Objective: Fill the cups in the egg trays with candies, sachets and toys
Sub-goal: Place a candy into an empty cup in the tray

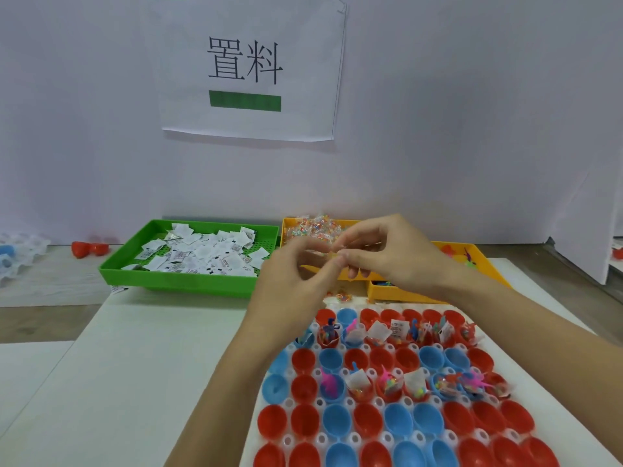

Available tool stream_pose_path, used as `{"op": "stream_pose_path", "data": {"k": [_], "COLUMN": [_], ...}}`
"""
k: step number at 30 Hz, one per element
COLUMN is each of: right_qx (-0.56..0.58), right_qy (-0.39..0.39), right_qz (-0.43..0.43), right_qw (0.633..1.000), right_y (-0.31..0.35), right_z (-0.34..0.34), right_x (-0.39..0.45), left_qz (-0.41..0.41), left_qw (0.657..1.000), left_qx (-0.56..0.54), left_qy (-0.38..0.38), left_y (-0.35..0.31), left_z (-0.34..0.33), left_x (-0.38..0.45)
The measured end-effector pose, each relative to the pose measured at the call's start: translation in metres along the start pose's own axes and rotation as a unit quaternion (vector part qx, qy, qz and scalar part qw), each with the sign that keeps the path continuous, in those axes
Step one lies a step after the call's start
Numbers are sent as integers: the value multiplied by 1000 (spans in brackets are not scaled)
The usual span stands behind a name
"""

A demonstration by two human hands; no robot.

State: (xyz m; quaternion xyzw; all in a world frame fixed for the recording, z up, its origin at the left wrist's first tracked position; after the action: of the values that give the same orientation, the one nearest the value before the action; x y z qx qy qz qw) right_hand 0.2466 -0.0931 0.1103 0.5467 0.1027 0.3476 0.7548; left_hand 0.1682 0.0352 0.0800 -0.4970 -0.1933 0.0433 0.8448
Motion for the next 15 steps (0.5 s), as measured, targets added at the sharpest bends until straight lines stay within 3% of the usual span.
{"op": "stream_pose_path", "data": {"k": [7, 15], "right_qx": [93, 197], "right_qy": [29, -23], "right_qz": [-9, -79], "right_qw": [995, 977], "right_y": [14, -4], "right_z": [-3, -13], "right_x": [-19, -19], "left_qz": [28, 45], "left_qw": [990, 980], "left_qx": [-132, -193], "left_qy": [27, -7], "left_y": [-2, 6], "left_z": [6, 8], "left_x": [-1, -2]}}
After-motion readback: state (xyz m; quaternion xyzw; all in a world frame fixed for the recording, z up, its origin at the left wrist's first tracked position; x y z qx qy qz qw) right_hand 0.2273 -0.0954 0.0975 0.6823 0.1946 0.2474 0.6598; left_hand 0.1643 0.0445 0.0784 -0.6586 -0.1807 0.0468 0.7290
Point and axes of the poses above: each hand's wrist, its own x-axis towards the middle knuckle, its own z-axis out of the back of the hand, y = z × x, the point moved 7 cm from there along x, towards the middle knuckle, and after that the axes turned 14 degrees about x, right-handed, at the moved point
